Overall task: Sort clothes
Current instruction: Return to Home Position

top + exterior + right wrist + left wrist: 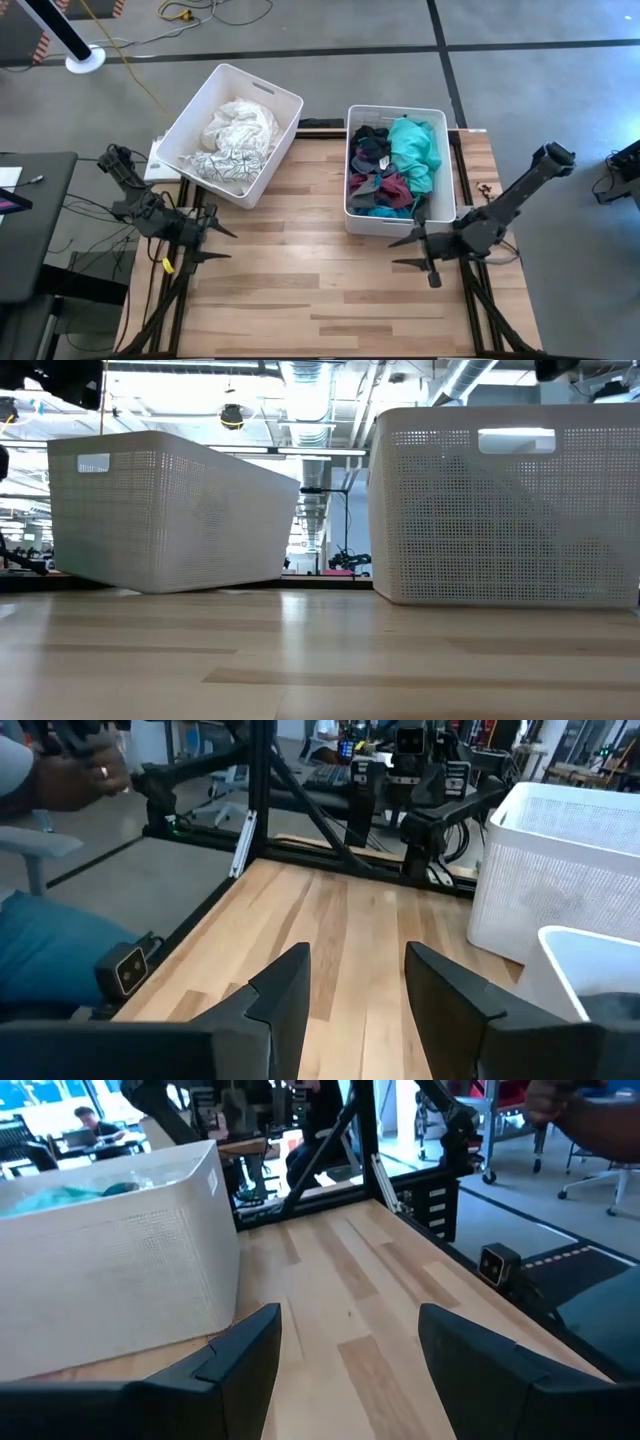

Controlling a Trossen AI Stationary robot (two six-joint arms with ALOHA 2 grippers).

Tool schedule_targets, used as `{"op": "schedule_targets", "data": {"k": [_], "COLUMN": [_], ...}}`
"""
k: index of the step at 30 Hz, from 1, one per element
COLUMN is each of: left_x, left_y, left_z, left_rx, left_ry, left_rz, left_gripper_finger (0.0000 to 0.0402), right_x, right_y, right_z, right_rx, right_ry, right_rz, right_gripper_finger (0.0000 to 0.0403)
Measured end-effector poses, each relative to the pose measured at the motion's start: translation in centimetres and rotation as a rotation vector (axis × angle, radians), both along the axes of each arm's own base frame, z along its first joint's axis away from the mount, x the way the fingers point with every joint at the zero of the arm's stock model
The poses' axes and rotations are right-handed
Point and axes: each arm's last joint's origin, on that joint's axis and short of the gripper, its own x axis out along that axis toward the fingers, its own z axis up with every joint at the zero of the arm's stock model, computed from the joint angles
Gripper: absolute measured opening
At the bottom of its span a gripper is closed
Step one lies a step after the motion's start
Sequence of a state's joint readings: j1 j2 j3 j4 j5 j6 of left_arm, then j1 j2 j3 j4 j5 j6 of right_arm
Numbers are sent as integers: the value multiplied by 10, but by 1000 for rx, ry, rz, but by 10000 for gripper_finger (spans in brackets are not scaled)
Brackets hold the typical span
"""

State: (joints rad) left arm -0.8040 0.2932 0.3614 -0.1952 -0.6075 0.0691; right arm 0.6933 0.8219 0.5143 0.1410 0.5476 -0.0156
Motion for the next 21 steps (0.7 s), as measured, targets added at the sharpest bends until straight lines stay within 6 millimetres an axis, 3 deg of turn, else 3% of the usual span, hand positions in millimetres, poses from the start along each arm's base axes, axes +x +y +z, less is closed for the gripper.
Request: {"op": "schedule_targets", "data": {"k": [10,21], "left_x": [0,7], "left_y": [0,-6], "left_z": [2,-29], "left_rx": [19,7], "left_ry": [-29,-73], "left_rz": [-3,7], "left_gripper_finger": [231,231], "right_x": [-1,-7], "right_y": [-7,-13], "right_z": [-32,-50], "right_rx": [-8,-41], "right_ry": [-57,-193], "right_rz": [-23,-15], "right_gripper_finger": [177,177]}}
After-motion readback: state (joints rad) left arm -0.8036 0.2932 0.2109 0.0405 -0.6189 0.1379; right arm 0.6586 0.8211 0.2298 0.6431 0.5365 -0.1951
